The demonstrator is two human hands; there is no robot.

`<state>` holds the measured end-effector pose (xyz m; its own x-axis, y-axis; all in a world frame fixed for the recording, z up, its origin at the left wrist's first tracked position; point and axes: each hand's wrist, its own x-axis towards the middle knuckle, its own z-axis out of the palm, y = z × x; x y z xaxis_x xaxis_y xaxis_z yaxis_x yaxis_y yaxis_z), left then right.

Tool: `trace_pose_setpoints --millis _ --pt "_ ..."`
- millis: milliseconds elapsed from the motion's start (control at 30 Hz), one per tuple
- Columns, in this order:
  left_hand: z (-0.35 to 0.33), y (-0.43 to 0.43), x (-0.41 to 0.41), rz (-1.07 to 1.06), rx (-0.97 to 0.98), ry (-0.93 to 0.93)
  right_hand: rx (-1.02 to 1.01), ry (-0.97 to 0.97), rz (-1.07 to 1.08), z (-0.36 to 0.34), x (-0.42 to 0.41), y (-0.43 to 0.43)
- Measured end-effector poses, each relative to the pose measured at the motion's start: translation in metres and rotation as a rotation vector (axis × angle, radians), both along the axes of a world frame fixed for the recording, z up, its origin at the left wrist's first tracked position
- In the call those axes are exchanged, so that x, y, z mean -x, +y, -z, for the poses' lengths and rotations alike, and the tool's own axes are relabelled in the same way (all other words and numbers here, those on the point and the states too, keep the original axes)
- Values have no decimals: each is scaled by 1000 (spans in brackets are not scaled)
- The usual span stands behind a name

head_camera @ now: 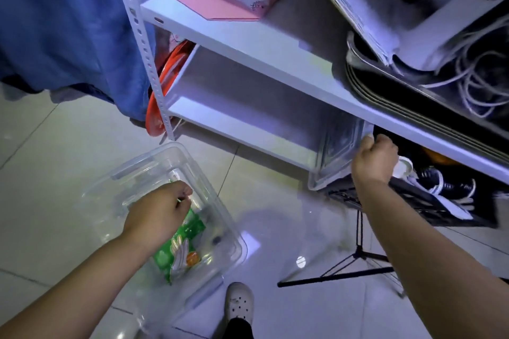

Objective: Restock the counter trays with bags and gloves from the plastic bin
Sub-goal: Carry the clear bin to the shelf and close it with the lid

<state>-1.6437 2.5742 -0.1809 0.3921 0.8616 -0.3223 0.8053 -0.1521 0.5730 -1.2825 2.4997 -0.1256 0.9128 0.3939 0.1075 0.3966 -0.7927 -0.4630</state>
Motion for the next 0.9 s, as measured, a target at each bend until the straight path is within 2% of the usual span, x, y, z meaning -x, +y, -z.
trace_pose_setpoints --millis 67,167,367,500,567,667,733,833,900 --pt "1 -6 -1 13 3 18 7 188 9 3 -2 9" --pt "4 -15 -4 25 34 22 -129 332 -25 7 7 15" --pt "3 -20 -25 19 82 -90 -235 409 -213 30 90 3" --pt "3 -13 -38 -23 181 -249 -112 466 -378 43 148 -22" --pt "2 -10 -44 -113 289 -335 -82 504 -429 48 172 -34" --pt "1 -9 -49 -378 515 -515 -59 548 -534 55 203 -50" --pt "4 -10 -46 -496 595 -569 -54 627 -642 62 216 -59" --pt "15 -13 -36 -553 567 -476 -21 641 -860 77 215 -66" --pt "26 -15 -26 -646 506 -418 -3 546 -803 94 196 -68"
